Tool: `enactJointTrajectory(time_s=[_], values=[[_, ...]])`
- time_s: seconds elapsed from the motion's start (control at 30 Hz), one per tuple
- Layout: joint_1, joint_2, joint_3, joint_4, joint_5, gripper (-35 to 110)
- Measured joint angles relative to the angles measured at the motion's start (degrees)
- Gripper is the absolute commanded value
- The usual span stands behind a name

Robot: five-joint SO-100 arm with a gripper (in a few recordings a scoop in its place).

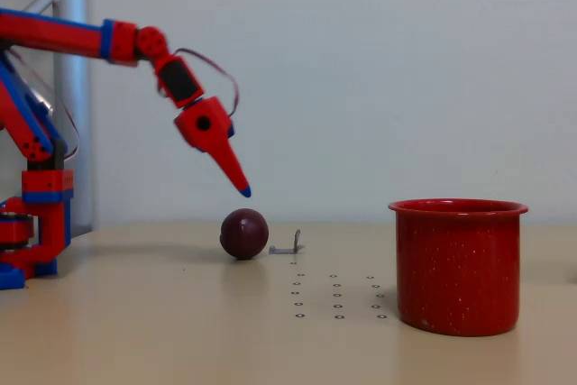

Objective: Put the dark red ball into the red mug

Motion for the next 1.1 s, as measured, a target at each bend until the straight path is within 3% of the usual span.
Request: enactJointTrajectory(time_s=[0.53, 0.9, 1.1], values=[[-0.4, -15.2, -8.2, 0.6, 2.5, 45], [-13.8, -15.2, -8.4, 4.6, 11.4, 44], [-16.0, -15.2, -8.4, 7.5, 13.9, 44]])
